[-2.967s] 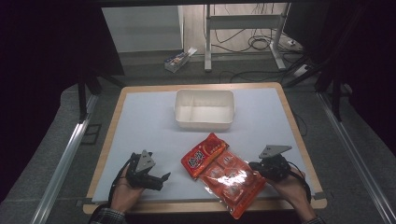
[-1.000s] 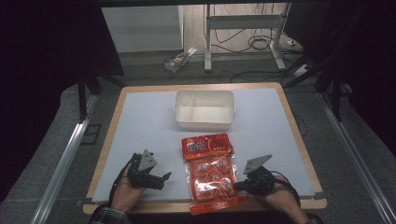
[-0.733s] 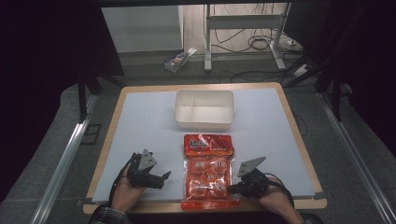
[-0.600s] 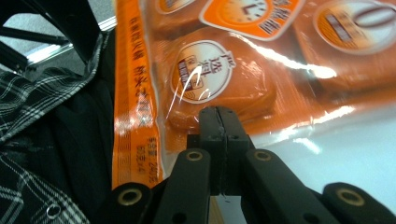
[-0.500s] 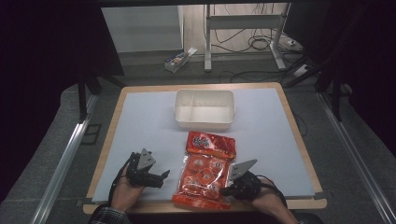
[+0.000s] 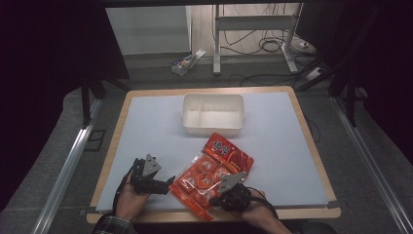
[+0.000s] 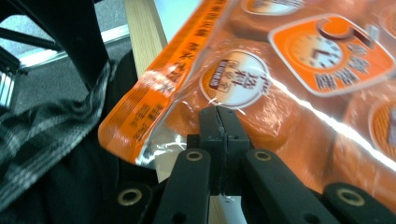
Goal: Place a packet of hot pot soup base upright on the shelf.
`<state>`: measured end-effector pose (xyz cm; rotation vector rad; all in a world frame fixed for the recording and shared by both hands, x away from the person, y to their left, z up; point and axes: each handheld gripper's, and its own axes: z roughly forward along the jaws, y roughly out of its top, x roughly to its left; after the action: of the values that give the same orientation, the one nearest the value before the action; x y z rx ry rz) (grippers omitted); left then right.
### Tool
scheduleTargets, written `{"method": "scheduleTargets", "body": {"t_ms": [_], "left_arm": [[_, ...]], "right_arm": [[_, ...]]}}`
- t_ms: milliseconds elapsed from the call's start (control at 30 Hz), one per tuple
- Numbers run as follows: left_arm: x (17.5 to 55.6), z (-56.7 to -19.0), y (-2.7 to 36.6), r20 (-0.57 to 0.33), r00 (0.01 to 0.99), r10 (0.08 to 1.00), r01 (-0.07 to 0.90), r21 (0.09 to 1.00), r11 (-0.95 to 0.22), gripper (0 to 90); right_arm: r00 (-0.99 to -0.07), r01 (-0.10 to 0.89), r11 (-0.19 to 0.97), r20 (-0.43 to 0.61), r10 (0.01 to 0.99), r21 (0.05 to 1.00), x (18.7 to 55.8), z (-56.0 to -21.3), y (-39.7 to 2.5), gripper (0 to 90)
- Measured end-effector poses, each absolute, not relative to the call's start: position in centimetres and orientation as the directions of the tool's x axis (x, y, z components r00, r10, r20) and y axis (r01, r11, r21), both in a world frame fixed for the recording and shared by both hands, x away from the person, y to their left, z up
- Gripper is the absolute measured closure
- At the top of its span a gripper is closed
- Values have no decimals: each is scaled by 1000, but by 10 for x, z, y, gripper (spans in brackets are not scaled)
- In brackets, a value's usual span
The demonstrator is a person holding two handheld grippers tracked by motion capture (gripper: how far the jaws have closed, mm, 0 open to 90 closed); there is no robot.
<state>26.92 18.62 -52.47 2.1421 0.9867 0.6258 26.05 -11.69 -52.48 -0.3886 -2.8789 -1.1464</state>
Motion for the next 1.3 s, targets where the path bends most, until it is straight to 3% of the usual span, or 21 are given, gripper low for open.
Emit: {"method": "scheduleTargets", "body": {"t_ms": [300, 433, 600, 967, 1300], "left_arm": [[268, -525, 188, 139, 600, 788, 461, 745, -482, 43], [268, -525, 189, 137, 599, 789, 461, 746, -480, 44], [268, -525, 189, 144, 599, 787, 459, 744, -485, 42], [268, -526, 189, 145, 604, 784, 460, 739, -492, 41], [269, -527, 188, 147, 607, 781, 459, 738, -495, 40]], "right_arm": [[-972, 230, 700, 134, 190, 676, 263, -523, -110, 891], [-972, 229, 694, 118, 205, 682, 266, -518, -117, 794], [-947, 267, 661, 62, 316, 701, 279, -510, -132, 623], [-873, 334, 588, 5, 488, 737, 302, -499, -162, 420], [-813, 378, 536, -6, 582, 754, 320, -498, -185, 367]]}}
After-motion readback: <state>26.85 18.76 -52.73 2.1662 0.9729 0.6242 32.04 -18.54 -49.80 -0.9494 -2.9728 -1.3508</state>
